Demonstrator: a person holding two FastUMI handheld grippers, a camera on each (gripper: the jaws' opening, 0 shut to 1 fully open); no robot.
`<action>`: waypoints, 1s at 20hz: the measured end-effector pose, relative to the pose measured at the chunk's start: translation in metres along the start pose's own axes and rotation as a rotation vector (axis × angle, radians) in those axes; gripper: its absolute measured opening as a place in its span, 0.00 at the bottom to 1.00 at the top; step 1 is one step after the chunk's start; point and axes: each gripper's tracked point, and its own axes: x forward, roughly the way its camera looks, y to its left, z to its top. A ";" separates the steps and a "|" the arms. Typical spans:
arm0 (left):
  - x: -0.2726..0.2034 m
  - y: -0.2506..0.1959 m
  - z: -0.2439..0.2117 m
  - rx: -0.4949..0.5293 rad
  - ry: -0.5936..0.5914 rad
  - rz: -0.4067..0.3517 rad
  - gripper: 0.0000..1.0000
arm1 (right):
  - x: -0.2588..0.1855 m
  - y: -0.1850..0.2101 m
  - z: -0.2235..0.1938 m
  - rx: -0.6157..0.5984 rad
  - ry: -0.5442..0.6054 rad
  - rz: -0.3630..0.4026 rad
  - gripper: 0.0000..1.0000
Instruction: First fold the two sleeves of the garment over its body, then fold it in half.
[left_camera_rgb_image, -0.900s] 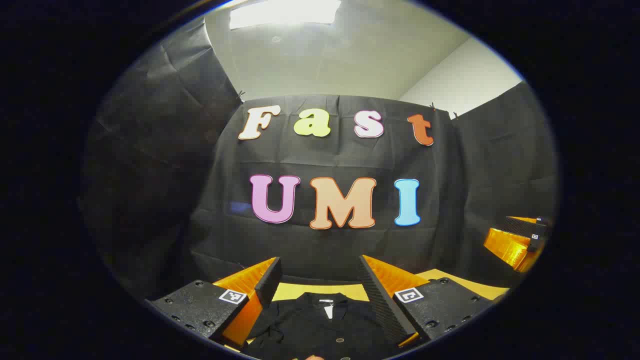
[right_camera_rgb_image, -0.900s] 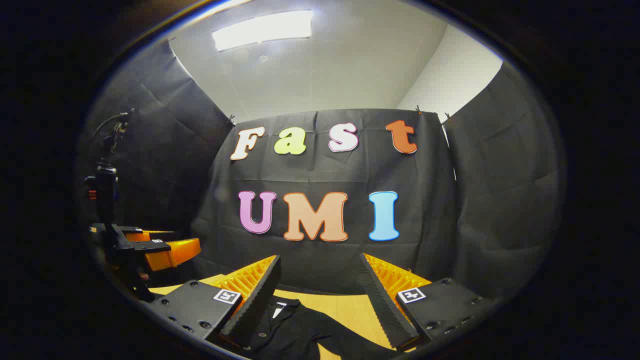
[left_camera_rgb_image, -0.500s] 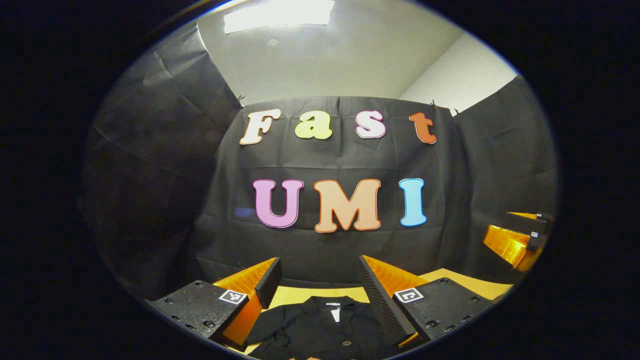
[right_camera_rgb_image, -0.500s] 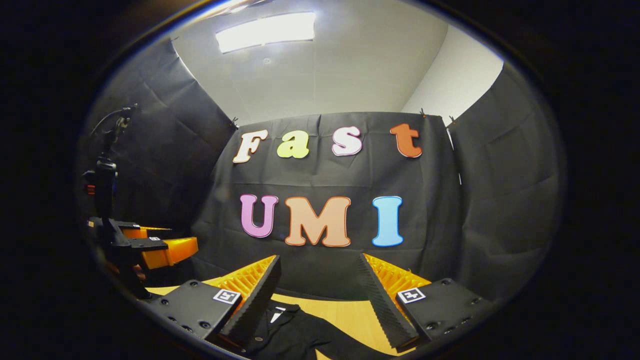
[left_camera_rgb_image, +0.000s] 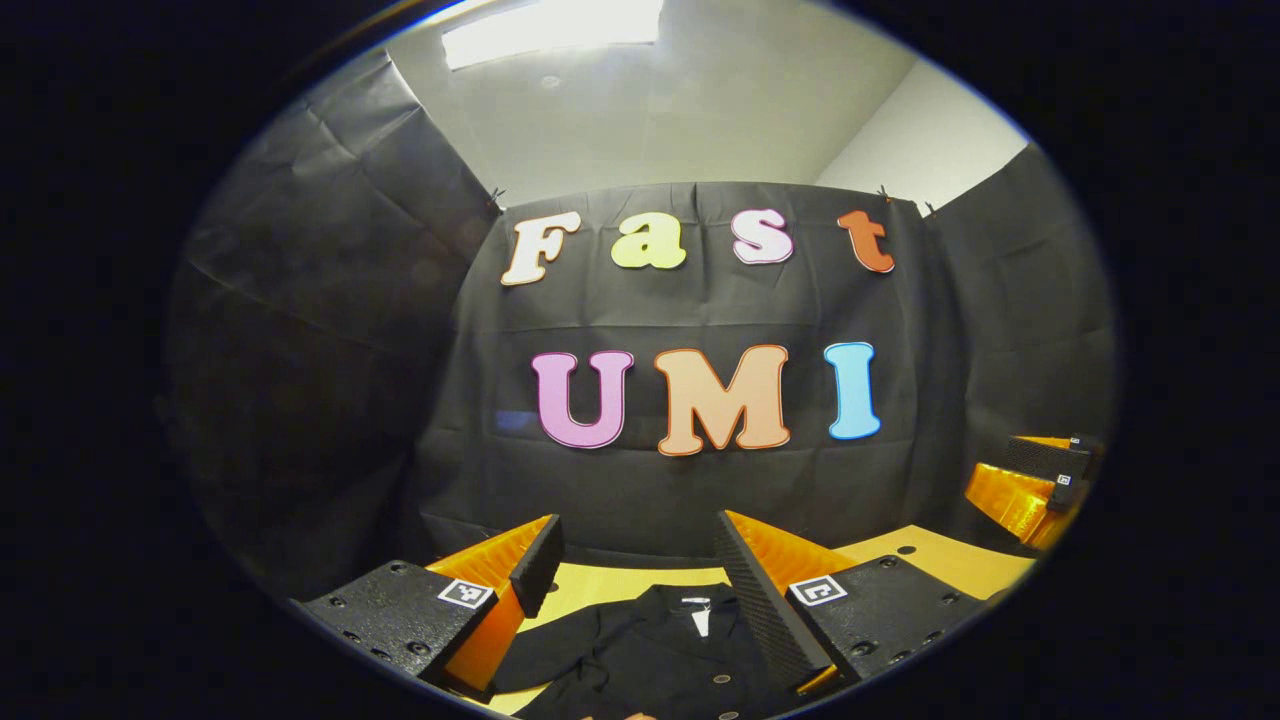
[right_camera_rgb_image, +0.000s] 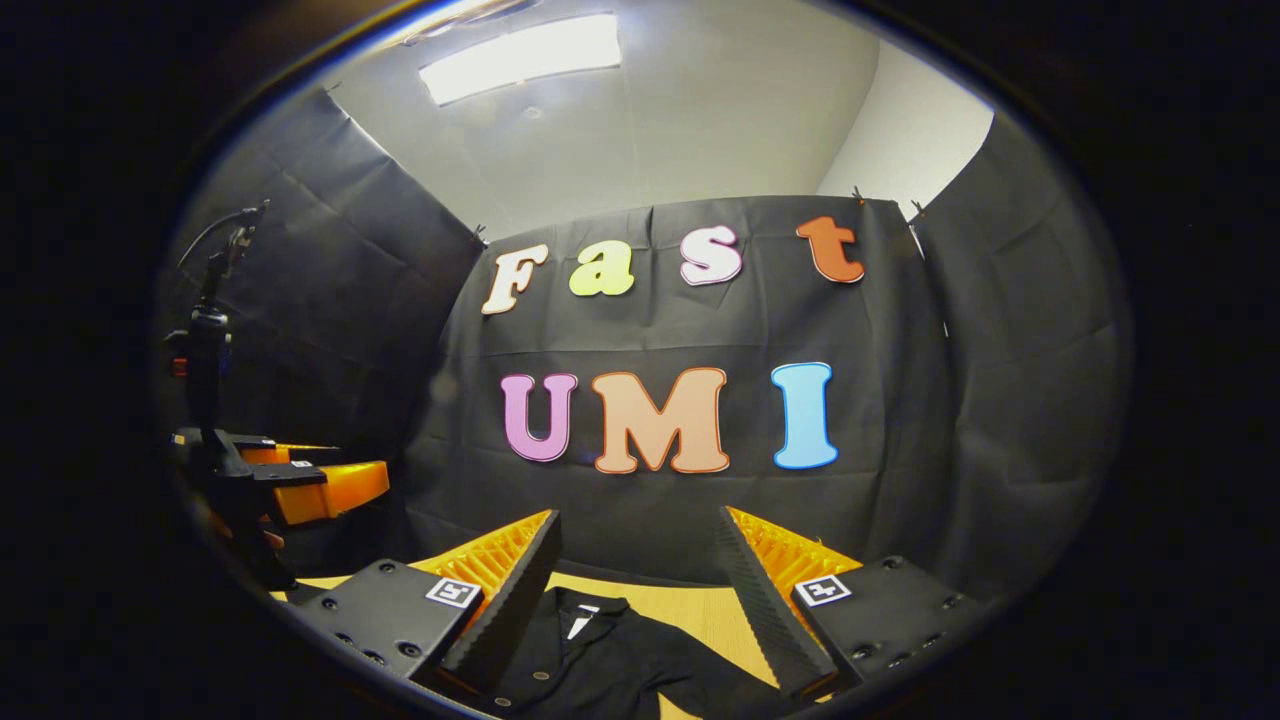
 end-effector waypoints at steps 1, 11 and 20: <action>0.000 0.002 -0.004 0.000 0.005 0.012 0.92 | 0.000 0.002 -0.001 -0.002 -0.003 0.016 0.98; -0.008 0.018 0.004 0.039 -0.028 0.060 0.91 | 0.006 0.008 0.001 0.020 -0.036 0.062 0.99; 0.005 0.040 -0.008 -0.005 0.001 -0.016 0.92 | 0.010 0.000 -0.006 0.105 0.020 -0.066 0.97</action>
